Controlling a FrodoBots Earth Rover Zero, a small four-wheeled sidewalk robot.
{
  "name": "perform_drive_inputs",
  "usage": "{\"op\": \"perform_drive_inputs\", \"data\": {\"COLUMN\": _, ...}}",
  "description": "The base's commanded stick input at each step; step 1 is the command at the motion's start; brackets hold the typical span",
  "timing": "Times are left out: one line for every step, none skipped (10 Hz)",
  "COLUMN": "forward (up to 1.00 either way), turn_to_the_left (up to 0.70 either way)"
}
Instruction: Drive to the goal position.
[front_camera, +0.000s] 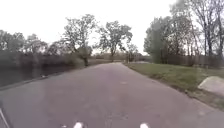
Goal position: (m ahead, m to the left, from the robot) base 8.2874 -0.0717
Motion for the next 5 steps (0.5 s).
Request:
{"op": "perform_drive_inputs", "data": {"forward": 1.0, "turn_to_the_left": 0.0}}
{"op": "perform_drive_inputs", "data": {"forward": 1.0, "turn_to_the_left": 0.0}}
{"op": "perform_drive_inputs", "data": {"forward": 1.0, "turn_to_the_left": 0.0}}
{"op": "perform_drive_inputs", "data": {"forward": 1.0, "turn_to_the_left": 0.0}}
{"op": "perform_drive_inputs", "data": {"forward": 1.0, "turn_to_the_left": 0.0}}
